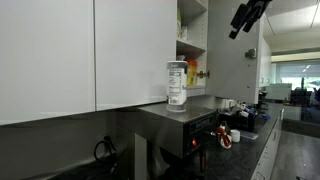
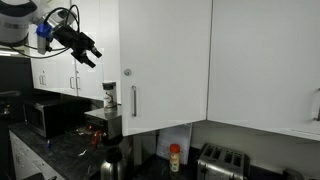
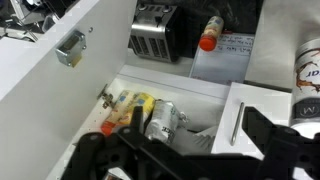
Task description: Open the right cabinet door and take out the sugar bottle, the close the door
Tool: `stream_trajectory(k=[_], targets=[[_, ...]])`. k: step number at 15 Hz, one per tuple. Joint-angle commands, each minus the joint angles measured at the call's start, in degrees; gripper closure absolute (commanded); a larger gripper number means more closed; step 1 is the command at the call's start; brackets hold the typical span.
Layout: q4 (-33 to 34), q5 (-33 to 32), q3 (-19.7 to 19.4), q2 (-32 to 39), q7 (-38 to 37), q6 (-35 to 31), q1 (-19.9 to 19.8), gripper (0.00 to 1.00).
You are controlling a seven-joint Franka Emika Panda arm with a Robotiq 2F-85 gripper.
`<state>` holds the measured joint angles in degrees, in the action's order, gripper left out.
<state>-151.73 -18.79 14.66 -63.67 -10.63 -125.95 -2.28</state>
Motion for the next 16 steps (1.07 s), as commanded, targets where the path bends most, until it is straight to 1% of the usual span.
stream_trajectory(k=[1,5,10,16], targets=[[0.07,-1.76,0.69,-2.52,-2.90,1.07,-3.54,0.00],[0.19,-2.56,0.61,-3.90,-5.65,0.82,-7.06,0.00],[0.06,-2.47,0.18,-5.27,-8.37,1.11,-10.55,0.00],[0.76,-2.30,0.53,-6.17,-11.03,2.66,-13.84,0.00]])
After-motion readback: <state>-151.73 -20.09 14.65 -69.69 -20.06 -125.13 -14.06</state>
